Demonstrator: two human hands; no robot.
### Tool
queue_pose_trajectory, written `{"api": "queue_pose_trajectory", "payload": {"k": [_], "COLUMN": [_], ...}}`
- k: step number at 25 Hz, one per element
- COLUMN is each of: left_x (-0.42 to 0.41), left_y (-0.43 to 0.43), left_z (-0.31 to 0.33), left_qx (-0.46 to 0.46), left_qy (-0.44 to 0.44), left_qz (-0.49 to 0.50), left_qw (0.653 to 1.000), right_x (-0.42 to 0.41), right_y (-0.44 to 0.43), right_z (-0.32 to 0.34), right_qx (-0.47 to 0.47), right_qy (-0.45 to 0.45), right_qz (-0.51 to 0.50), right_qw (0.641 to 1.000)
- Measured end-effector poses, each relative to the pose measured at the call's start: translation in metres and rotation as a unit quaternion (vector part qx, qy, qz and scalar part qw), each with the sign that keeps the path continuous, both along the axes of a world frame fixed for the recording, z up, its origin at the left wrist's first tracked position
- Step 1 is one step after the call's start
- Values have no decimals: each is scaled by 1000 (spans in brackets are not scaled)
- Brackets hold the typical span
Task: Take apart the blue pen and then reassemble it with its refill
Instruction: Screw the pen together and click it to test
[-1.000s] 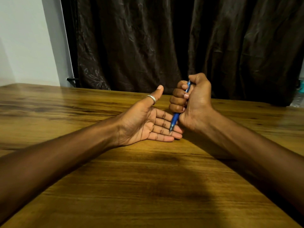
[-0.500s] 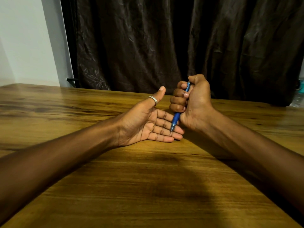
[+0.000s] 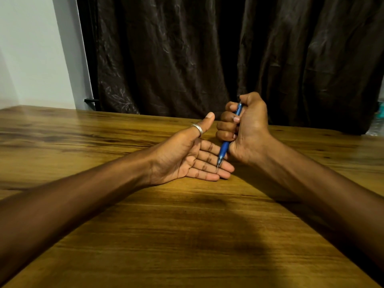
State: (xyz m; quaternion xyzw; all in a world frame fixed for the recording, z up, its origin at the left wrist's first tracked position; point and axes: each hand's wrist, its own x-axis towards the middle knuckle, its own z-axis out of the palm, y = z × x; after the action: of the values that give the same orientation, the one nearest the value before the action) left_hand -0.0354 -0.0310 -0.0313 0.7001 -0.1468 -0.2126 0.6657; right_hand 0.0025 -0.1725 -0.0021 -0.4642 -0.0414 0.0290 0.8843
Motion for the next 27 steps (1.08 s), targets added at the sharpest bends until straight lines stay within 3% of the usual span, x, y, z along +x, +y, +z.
{"api": "queue_pose_trajectory", "payload": {"k": [27], "left_x": [-1], "left_y": [-3], "left_z": [-5], "left_qx": [10], "left_qy": [-27], "left_qz": [-16], "left_qw": [999], "right_x": [0], "right_y": [-1], "right_z": [3], "right_qx": [-27], "right_qy": [10], "right_qz": [-14], "right_qw": [999]}}
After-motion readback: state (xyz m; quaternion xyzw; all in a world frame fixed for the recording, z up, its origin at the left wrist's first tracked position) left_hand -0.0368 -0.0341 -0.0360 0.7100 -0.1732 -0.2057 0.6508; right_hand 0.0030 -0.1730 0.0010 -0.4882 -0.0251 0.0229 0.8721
